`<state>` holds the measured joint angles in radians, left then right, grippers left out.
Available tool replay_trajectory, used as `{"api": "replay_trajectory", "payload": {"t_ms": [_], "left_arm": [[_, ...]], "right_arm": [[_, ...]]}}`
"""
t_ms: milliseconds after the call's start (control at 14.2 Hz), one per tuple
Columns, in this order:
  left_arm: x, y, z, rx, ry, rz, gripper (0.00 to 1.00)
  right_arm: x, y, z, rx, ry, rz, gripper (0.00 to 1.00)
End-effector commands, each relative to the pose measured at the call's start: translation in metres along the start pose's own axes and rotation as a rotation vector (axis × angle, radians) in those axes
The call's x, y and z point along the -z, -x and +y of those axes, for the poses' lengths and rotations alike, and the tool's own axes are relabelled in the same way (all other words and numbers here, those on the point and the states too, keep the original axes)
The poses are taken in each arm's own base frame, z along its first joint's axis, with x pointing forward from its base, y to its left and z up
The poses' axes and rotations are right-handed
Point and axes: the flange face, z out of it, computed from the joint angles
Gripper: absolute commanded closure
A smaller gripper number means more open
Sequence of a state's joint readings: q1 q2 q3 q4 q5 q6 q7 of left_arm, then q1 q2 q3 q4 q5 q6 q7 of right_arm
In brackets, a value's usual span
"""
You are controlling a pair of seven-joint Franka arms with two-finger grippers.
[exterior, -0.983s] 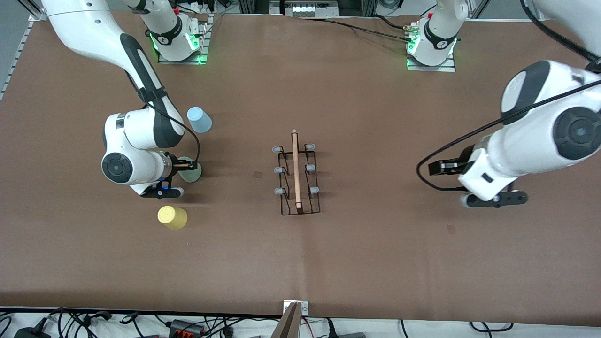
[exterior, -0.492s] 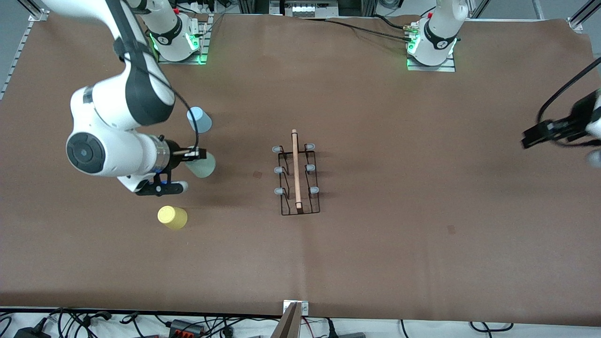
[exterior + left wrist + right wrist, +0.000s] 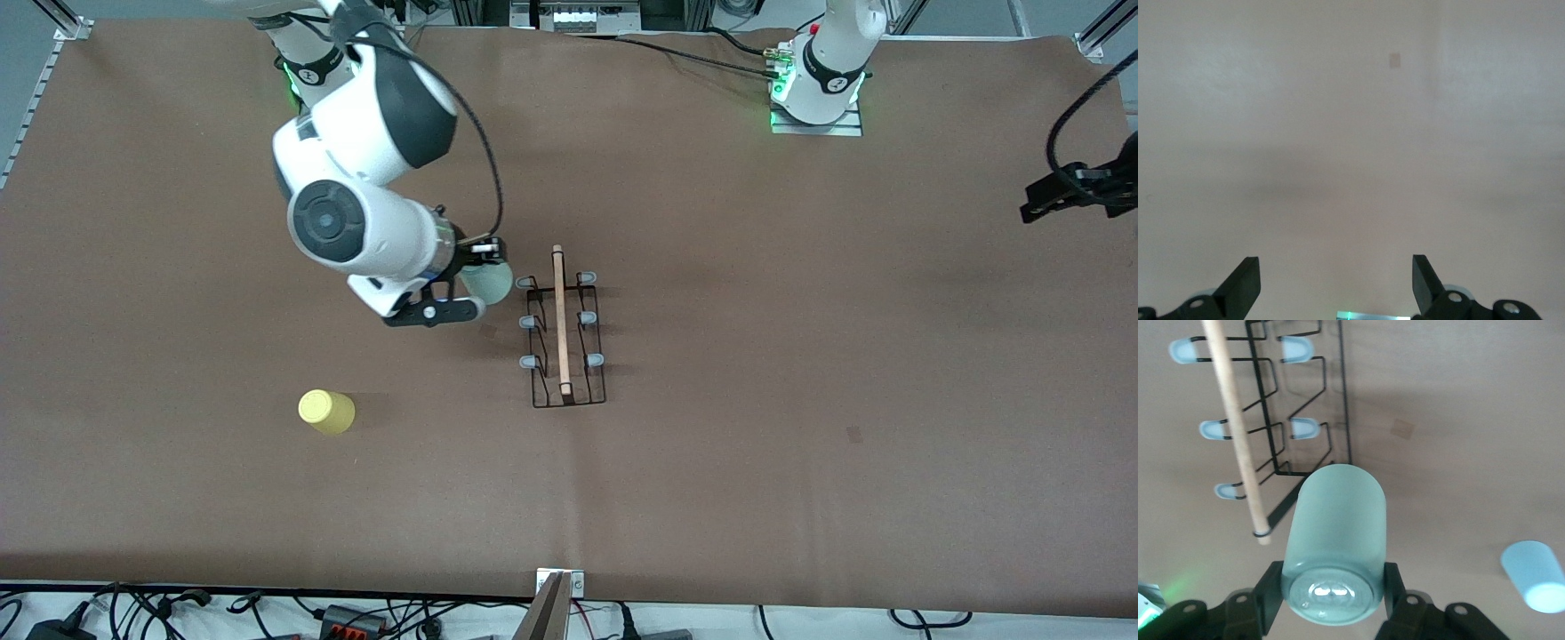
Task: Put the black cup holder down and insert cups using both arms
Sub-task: 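Carry the teal cup with the right gripper and insert it into the holder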
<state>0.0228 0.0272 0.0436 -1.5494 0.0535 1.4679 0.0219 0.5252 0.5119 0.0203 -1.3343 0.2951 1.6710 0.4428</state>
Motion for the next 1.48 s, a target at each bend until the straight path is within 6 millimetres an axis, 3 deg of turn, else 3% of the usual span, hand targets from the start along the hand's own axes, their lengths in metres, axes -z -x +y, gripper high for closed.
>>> {"api": "replay_trajectory", "payload": {"t_ms": [0, 70, 281, 492, 562, 632, 702, 773, 983, 1124, 1264, 1405], "left_arm": [[-0.017, 0.013, 0.034, -0.069, 0.012, -0.017, 0.0], [-0.023, 0.014, 0.036, -0.049, 0.013, -0.017, 0.0], [-0.018, 0.012, 0.035, -0.019, 0.015, 0.024, 0.0], [-0.021, 0.006, 0.008, 0.037, 0.067, 0.024, 0.0], [-0.01, 0.002, -0.002, 0.063, 0.116, 0.053, 0.0], [-0.011, -0.007, -0.01, 0.065, 0.122, 0.054, 0.0], [-0.01, -0.008, -0.008, 0.077, 0.123, 0.049, 0.0], [-0.009, -0.007, 0.005, 0.071, 0.126, 0.046, 0.0], [-0.01, 0.001, 0.002, 0.086, 0.118, 0.02, 0.0], [-0.008, 0.004, 0.008, 0.072, 0.115, 0.007, 0.0], [-0.007, 0.005, 0.01, 0.056, 0.116, 0.011, 0.0], [-0.009, 0.004, 0.011, 0.056, 0.115, 0.008, 0.0]], "right_arm": [[-0.02, -0.005, -0.021, -0.032, -0.008, 0.003, 0.83], [-0.032, 0.001, -0.034, -0.026, 0.004, -0.007, 0.83], [-0.053, -0.004, -0.035, -0.028, 0.02, -0.032, 0.82], [-0.077, -0.009, -0.036, -0.031, 0.043, -0.057, 0.8], [-0.086, -0.012, -0.036, -0.035, 0.048, -0.065, 0.78], [-0.093, -0.015, -0.035, -0.041, 0.052, -0.068, 0.54], [-0.095, -0.018, -0.036, -0.044, 0.043, -0.048, 0.14], [-0.092, -0.019, -0.037, -0.046, 0.036, -0.035, 0.0], [-0.041, -0.022, -0.027, -0.104, 0.003, 0.017, 0.0], [0.004, -0.031, 0.012, -0.161, -0.01, 0.055, 0.0], [0.034, -0.06, 0.088, -0.257, 0.02, 0.107, 0.0], [0.037, -0.093, 0.172, -0.274, 0.113, 0.141, 0.0]]}}
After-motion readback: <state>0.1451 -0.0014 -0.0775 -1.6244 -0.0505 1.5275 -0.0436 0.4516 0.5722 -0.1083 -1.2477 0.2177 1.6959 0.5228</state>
